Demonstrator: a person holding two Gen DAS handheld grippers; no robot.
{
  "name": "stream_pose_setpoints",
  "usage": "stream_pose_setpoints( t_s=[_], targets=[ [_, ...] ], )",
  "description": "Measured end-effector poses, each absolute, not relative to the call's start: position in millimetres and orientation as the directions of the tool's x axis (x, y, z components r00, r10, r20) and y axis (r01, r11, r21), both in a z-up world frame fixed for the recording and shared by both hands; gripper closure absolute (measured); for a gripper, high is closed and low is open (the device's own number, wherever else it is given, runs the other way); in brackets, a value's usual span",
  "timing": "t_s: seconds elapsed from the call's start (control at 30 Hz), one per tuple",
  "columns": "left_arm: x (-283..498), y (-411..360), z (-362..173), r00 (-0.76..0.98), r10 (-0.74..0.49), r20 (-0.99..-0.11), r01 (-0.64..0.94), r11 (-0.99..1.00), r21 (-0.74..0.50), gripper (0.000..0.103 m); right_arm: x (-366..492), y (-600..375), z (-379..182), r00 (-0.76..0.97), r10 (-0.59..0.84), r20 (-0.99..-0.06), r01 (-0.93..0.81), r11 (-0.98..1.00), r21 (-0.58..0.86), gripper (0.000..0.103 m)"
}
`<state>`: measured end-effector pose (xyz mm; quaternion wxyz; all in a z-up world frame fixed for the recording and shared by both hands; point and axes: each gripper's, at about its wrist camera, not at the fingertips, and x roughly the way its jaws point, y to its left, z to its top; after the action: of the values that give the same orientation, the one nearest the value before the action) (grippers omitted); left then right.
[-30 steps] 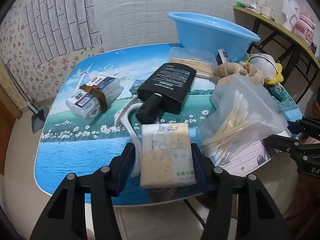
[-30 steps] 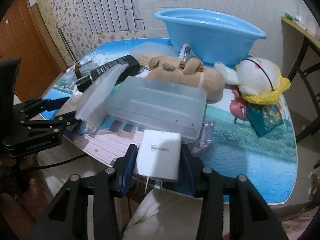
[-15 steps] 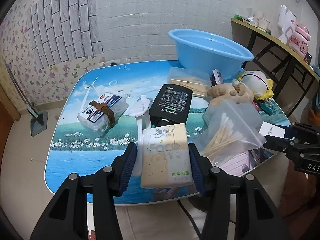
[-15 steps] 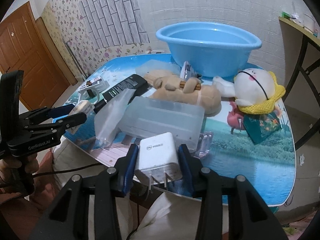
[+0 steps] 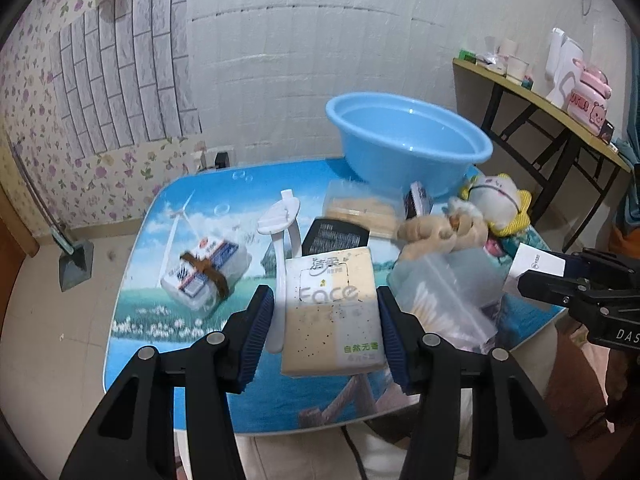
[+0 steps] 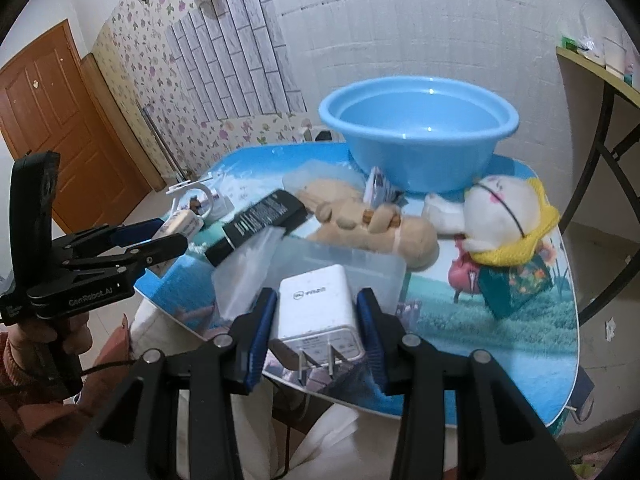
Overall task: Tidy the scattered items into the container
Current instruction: 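Carry the charger in the right tool and Face box in the left tool over the blue basin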
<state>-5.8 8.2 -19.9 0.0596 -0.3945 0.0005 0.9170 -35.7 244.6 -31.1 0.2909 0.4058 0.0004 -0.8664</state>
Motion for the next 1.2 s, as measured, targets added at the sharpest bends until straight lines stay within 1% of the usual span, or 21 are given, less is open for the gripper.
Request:
stream_pose_setpoints(
  t_s=[0.27, 0.5, 0.67, 0.93, 1.2],
  targets=[
    [-22, 14, 2, -0.703, 0.129, -0.699, -0.130, -0.990, -0.052, 0.052, -51, 246, -7, -0.530, -0.532, -0.660, 0.512, -0.821, 0.251, 0.062],
    [-50, 24, 20, -0.705, 0.143, -0.694, -0.158, -0.987, -0.042, 0.052, -66, 244, 15, -0.573, -0.517, -0.636, 0.517, -0.830, 0.209, 0.062],
    [-76, 39, 28, -0.704, 0.154, -0.693, -0.190, -0.981, -0.026, 0.052, -91, 249, 23, -0.593, -0.508, -0.625, 0.496, -0.841, 0.214, 0.062],
    [-125, 71, 31, -0.685, 0.192, -0.703, -0.254, -0.967, -0.016, 0.052, -146, 253, 21, -0.592, -0.493, -0.637, 0.470, -0.854, 0.223, 0.062],
    [-181, 101, 18, -0.640, 0.207, -0.740, -0.303, -0.953, -0.004, 0.052, -202, 247, 8, -0.573, -0.467, -0.673, 0.450, -0.866, 0.218, 0.062]
  ],
)
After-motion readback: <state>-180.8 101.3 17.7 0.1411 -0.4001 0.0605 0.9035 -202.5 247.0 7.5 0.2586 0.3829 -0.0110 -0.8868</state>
